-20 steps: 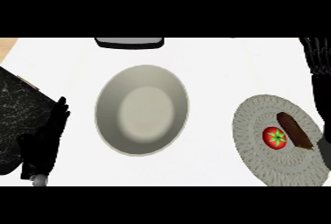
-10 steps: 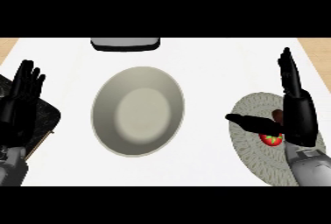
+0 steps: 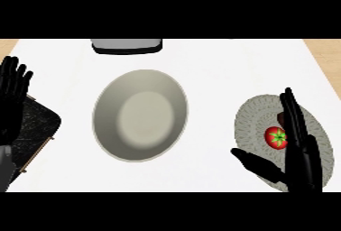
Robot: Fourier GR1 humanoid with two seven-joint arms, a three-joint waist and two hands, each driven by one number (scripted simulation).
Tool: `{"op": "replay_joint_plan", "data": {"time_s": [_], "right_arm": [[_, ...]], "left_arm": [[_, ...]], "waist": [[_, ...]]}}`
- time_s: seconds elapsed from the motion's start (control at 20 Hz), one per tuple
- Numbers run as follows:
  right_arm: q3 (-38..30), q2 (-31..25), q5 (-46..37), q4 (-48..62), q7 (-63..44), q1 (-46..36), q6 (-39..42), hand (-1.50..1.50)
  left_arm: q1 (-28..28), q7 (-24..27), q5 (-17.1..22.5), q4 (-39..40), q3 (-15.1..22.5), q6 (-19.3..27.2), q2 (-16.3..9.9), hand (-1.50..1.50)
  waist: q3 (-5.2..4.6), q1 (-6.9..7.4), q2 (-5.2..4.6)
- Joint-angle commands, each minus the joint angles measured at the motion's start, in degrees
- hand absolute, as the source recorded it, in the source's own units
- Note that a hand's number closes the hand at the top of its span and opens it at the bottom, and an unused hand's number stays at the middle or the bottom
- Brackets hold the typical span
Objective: Pick the tomato from the placemat and place it in the bowl
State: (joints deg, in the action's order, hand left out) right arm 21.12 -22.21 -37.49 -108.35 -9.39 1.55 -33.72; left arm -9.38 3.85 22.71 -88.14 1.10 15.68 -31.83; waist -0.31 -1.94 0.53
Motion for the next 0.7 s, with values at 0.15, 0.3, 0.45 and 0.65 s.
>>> {"op": "replay_joint_plan", "data": {"time_s": [0.15,0.3,0.45,0.65], "right_arm": [[-1.17,-6.26,-12.95,-15.86,-23.59,8.33,14.92,-1.5],[0.73,-10.34,-11.76,-20.91,-30.82,10.43,26.89,-1.5],[0.19,-13.41,-8.65,-27.22,-38.91,10.31,37.56,-1.5],[2.28,-13.94,-5.21,-30.46,-47.95,8.04,48.69,-1.5]], "left_arm": [[1.42,3.48,0.55,2.81,-1.32,-2.64,0.73,0.0],[-0.86,0.73,0.95,2.07,-1.86,-2.27,-0.45,0.0],[0.09,1.94,0.29,1.88,-0.98,-2.83,0.41,0.0],[-0.98,3.14,2.11,4.37,-3.55,-6.21,-0.79,0.0]], "waist": [[-0.15,-0.67,0.02],[-0.18,-0.62,-0.04],[-0.1,0.53,-0.22],[0.03,1.81,-0.61]]}}
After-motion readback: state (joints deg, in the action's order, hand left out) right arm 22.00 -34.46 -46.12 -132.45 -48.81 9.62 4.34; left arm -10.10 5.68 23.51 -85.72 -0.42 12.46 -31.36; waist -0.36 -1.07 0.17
